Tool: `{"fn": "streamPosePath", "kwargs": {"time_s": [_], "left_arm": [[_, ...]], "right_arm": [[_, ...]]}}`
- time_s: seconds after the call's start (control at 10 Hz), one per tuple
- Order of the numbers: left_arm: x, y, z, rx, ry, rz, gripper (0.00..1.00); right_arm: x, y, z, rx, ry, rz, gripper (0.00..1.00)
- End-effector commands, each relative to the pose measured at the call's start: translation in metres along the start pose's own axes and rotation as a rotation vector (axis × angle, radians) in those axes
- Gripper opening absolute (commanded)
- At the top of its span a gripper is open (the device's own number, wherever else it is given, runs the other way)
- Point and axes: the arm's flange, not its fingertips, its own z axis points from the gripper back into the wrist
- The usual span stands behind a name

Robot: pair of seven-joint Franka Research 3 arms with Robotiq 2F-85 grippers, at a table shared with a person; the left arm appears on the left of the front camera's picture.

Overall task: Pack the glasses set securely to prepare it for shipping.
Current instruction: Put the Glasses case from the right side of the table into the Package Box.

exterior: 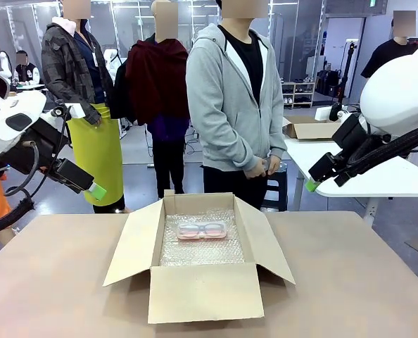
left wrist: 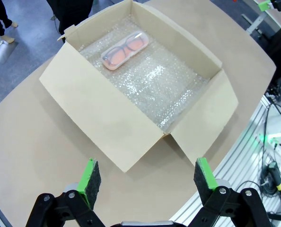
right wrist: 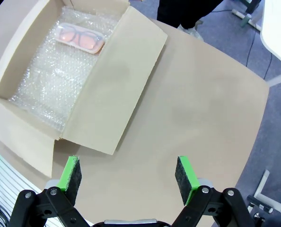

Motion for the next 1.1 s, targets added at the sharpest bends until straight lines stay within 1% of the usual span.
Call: {"fn": "streamPosePath", "kwargs": {"time_s": [0.0, 1.0], "left_arm": [[-0.0004, 0.0019, 0.0009, -0.016, -0.012, -0.012, 1.0], [-0.0004, 0.0019, 0.0009, -0.016, -0.012, -0.012, 1.0]], "right_arm": [[0.0031, 0.0007, 0.0007, 0.001, 0.012, -0.006, 1.0], [0.0031, 0.0007, 0.0007, 0.001, 0.012, -0.006, 1.0]]}}
